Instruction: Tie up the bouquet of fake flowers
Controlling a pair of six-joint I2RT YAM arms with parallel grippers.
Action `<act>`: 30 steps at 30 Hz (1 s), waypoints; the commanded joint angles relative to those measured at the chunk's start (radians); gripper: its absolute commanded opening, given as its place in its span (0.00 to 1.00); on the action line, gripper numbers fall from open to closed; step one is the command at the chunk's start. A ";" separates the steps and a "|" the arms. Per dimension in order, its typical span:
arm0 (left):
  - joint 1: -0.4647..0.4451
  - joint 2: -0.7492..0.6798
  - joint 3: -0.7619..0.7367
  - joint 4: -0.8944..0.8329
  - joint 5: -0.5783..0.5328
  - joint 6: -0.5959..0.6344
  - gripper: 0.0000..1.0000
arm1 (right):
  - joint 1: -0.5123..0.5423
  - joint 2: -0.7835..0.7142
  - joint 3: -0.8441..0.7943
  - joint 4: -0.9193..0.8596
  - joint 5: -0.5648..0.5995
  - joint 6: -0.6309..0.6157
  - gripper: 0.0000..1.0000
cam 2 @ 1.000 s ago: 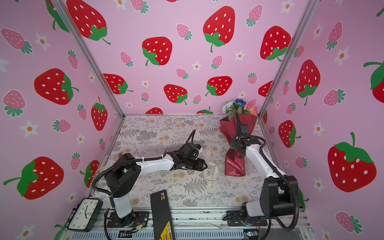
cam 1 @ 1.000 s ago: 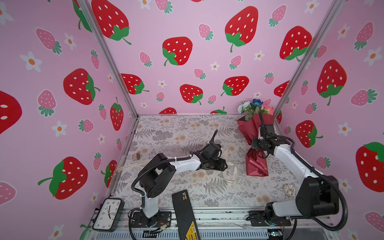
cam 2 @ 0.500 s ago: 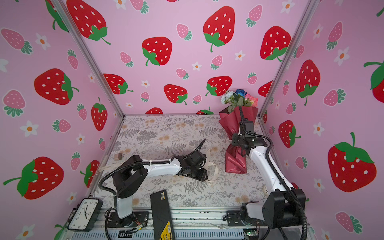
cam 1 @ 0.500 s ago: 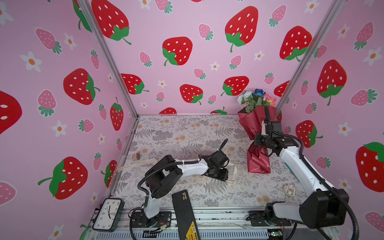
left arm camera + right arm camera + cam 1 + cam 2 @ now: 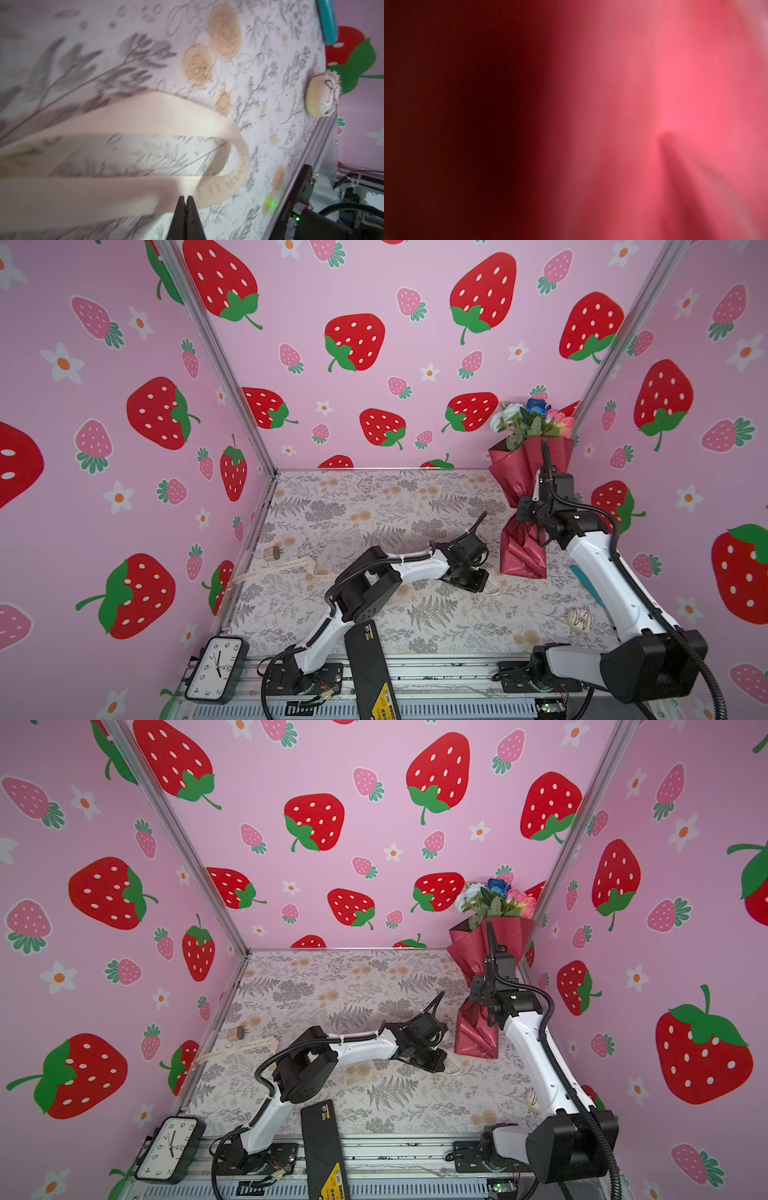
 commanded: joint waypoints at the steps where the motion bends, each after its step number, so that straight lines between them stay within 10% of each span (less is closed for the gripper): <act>1: -0.006 0.099 0.210 -0.007 0.067 -0.012 0.00 | -0.035 0.020 0.077 0.055 0.073 0.018 0.00; 8: -0.008 0.202 0.409 0.028 0.136 -0.077 0.02 | -0.049 0.057 0.157 0.044 0.037 -0.003 0.00; 14: 0.004 -0.133 -0.012 0.120 -0.002 -0.039 0.49 | -0.045 0.037 0.143 0.021 -0.022 0.007 0.00; 22: 0.060 -0.623 -0.586 0.120 -0.280 -0.092 0.63 | 0.100 -0.045 0.061 0.041 -0.073 0.140 0.00; 30: 0.231 -1.156 -0.935 -0.104 -0.623 -0.246 0.99 | 0.484 -0.074 -0.109 0.161 0.040 0.397 0.00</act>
